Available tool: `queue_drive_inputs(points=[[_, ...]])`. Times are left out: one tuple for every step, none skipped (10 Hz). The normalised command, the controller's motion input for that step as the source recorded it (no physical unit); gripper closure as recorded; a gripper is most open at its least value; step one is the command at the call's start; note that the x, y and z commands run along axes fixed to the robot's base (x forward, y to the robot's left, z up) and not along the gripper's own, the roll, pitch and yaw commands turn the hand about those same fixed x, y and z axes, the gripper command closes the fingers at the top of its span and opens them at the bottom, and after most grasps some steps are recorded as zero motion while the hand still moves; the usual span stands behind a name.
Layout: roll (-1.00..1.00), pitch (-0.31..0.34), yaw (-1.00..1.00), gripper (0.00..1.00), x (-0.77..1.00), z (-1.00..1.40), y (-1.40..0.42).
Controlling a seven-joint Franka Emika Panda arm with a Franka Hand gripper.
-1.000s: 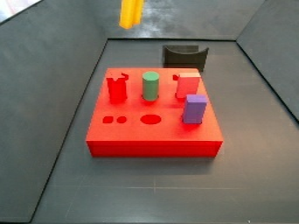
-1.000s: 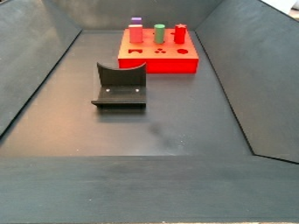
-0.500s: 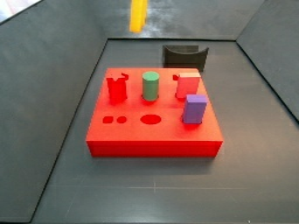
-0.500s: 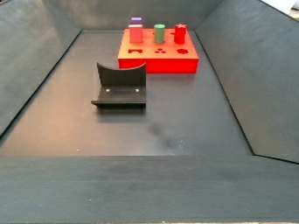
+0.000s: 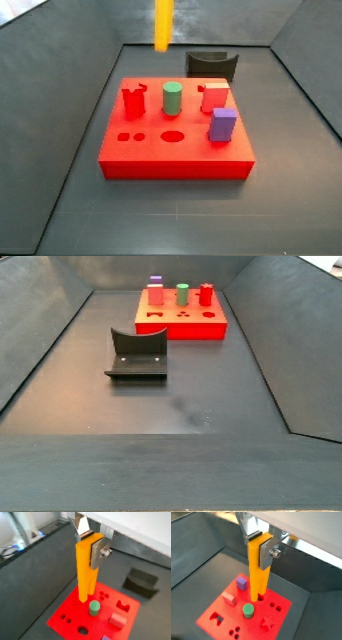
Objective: Pick up the square-circle object. Move up. Place the square-circle object on the fixture. Regrasp the square-circle object. Move to above the board. Insert the square-circle object.
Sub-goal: Insert the square-circle object.
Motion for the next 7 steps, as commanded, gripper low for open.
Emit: queue_drive_inputs(points=[[-0.04, -0.136, -0.9, 1.0, 0.0, -0.3, -0.23], [-0.04, -0.146, -0.9, 1.0, 0.0, -0.33, -0.22], [-0.04, -0.141, -0.9, 1.0, 0.0, -0.33, -0.22], [-0.02, -0.063, -0.97, 1.0, 0.0, -0.3, -0.14], [0.0, 0.0, -1.0, 1.0, 0.0, -0.18, -0.04], [0.0, 0.0, -1.0, 1.0, 0.0, -0.19, 0.0], [0.0, 0.0, -1.0, 1.0, 0.0, -0.2, 0.0]])
